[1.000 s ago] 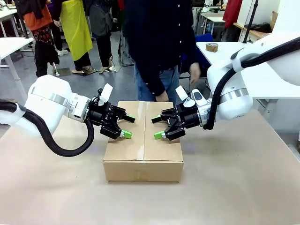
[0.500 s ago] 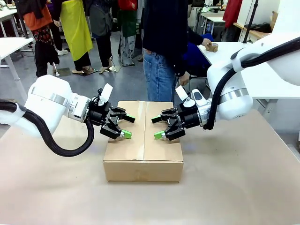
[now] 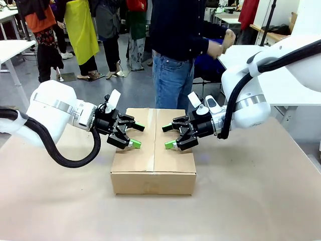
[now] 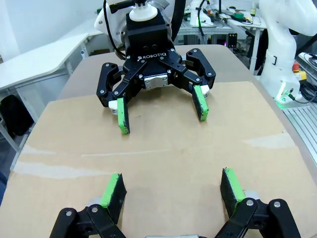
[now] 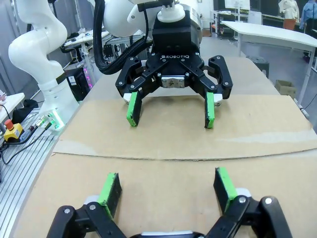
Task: Pack the gift set into the box.
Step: Press and hold the closed box until the human finishes sealing it.
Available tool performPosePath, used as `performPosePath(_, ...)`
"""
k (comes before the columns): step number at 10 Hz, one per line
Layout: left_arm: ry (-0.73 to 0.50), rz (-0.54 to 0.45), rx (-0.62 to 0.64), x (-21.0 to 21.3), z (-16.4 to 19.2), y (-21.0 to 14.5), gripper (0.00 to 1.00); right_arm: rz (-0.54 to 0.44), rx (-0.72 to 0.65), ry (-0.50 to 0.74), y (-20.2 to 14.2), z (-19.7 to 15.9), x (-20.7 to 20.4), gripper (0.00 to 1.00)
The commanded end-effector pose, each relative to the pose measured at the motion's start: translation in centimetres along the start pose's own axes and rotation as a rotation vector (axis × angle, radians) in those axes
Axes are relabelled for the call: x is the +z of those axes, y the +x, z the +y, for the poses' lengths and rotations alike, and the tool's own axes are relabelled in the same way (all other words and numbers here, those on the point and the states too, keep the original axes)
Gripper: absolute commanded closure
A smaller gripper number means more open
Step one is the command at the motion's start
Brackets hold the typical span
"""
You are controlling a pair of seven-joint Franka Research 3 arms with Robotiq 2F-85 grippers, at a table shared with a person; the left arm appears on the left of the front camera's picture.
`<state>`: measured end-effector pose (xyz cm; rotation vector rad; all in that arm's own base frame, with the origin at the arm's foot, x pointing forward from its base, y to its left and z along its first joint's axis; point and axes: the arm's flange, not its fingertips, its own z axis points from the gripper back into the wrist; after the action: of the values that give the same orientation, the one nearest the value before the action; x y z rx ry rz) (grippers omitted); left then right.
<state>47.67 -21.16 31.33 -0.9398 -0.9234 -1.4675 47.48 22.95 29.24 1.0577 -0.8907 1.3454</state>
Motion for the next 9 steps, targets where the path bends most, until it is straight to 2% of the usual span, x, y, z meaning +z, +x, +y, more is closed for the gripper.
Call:
performPosePath(1,-0.003,-0.005,-0.008,0.01,-0.28,-0.44,0.0,0.003,-0.004,-0.001,-0.15,0.02,-0.12,0.0)
performPosePath(9,-0.003,-0.005,-0.008,0.01,-0.28,-0.44,0.0,0.003,-0.004,-0.001,-0.15,0.02,-0.12,0.0)
